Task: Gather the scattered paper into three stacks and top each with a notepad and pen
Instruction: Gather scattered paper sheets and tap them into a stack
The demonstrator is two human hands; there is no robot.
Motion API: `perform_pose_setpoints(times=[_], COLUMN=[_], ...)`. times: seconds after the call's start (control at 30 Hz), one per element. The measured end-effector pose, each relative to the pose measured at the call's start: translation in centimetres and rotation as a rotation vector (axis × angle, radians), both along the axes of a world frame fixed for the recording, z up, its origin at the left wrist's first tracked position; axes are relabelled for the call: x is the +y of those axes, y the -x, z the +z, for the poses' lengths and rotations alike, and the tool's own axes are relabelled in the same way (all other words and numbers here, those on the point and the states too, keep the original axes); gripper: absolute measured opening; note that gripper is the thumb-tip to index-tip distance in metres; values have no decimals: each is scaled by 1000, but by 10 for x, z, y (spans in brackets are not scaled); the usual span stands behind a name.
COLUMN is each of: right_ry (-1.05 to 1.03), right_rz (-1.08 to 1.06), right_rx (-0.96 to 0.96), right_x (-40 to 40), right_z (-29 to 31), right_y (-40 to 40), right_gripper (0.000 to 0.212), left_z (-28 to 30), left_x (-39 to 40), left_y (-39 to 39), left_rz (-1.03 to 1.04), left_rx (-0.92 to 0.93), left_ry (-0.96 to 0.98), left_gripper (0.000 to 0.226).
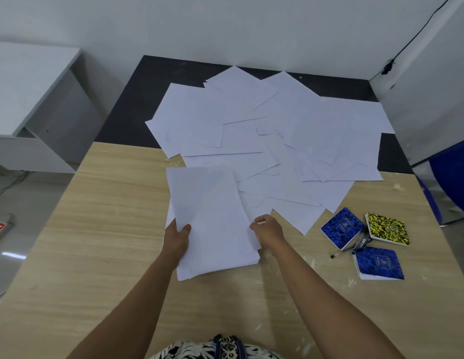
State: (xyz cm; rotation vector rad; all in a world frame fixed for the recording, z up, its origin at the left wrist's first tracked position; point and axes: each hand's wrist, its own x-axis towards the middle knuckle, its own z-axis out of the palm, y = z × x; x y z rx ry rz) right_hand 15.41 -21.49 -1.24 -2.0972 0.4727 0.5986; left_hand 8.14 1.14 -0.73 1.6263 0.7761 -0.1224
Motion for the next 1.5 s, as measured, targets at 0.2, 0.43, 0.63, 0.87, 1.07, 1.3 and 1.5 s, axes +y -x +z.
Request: perform_pose_setpoints(times=[0.2,0.43,0.63,0.87,1.07,1.3,1.5], right_ry=[105,173,356,474,515,642,719], right_rz=[136,142,198,45,-56,181,233], right_rx=[-99,-259,-289,-337,-404,-254,-177], right_x=[2,2,-4,-35,-90,-124,-131], right_z=[10,15,3,-7,-14,-25,-39], right_y=[-36,-86,-128,-173,-206,-242,-247], right_gripper=[27,21,30,32,32,85,103], left_z=[11,11,8,6,-2,-30,-36], left_x=[-2,8,16,-22,-62,-77,-75], left_y=[-40,-81,-112,-170,-214,-213,-214], left_rz=[-1,246,379,147,-59,-142,-120], left_rx=[-41,-113,-104,-65,-47,73,74], left_ry=[19,148,177,112,68,64,72], left_gripper=[39,35,34,39,33,32,33])
